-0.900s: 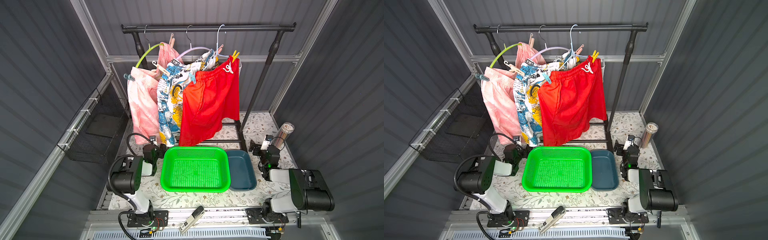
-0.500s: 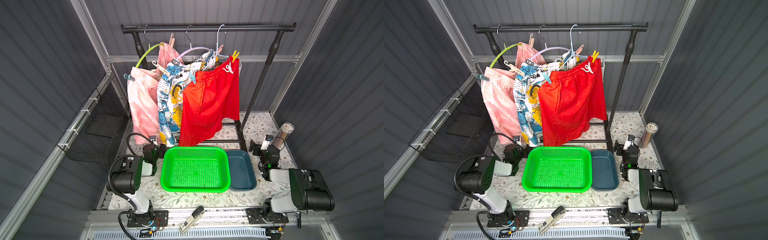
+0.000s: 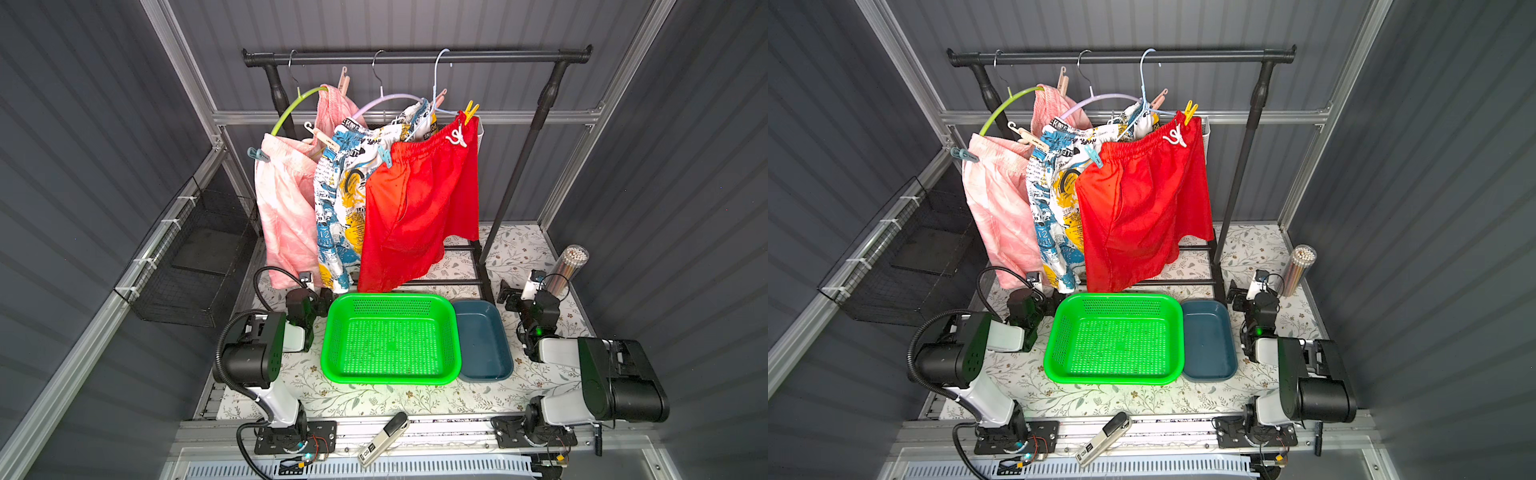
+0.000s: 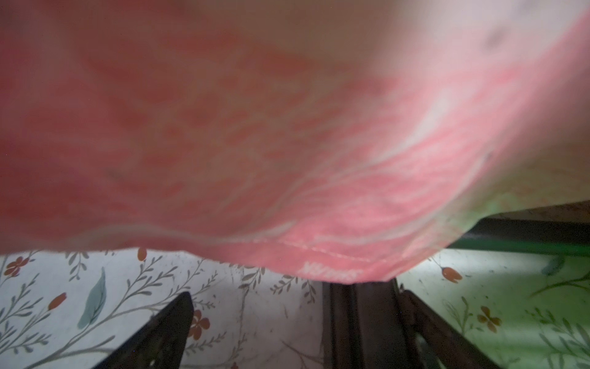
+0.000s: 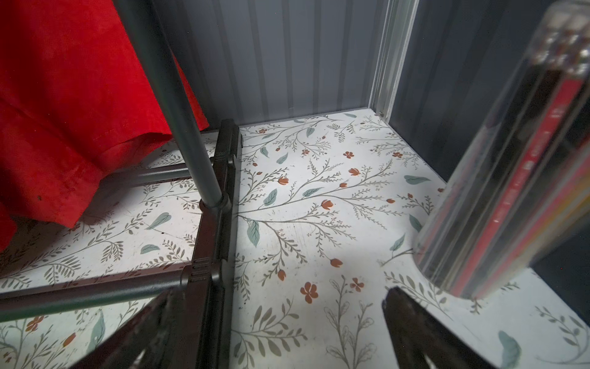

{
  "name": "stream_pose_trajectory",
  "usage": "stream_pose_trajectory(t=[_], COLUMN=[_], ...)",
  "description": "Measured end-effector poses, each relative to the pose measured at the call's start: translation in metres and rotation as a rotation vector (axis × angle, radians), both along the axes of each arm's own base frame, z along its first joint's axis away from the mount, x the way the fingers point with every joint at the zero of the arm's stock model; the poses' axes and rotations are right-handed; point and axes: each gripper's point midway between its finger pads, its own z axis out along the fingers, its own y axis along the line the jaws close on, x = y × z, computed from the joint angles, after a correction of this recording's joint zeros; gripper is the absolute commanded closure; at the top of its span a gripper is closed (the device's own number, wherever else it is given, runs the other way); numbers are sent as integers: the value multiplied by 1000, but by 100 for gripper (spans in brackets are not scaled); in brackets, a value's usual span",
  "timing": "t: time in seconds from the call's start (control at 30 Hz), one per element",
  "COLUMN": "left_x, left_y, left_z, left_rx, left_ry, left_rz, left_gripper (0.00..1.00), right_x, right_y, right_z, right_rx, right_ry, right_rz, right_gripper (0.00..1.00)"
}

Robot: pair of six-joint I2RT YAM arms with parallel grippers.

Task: Remove the clothespins securing shorts to the hanger
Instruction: Pick up the hanger from the clothesline.

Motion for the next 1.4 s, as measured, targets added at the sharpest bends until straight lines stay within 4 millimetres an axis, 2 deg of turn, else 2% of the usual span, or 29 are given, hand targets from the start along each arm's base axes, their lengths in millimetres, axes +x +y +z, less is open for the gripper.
stream_pose_trajectory(t=[0.87,1.0,1.1,1.17,1.3,1.4], left_x=[0,10,31,39,30,17], left_y=[0,-1,-3,-4,-4,-3], left_z=[0,6,33,47,43,38], left_rx=[0,2,-5,-14,-46,-68], left_ry=[4,72,73,67,132,196], left_rz=[0,-1,-9,-9,8,29], left_gripper=[0,0,0,0,0,0], right_x=[0,-5,-9,-11,-17,-13], right_y=[6,6,5,5,5,4], right_z=[2,19,36,38,33,45], right_rx=[-3,-5,-1,6,30,57], right_ry=[-4,-34,-67,-66,-16,11], right_rz=[36,34,25,22,12,-9], right_gripper=[1,1,1,1,1,1])
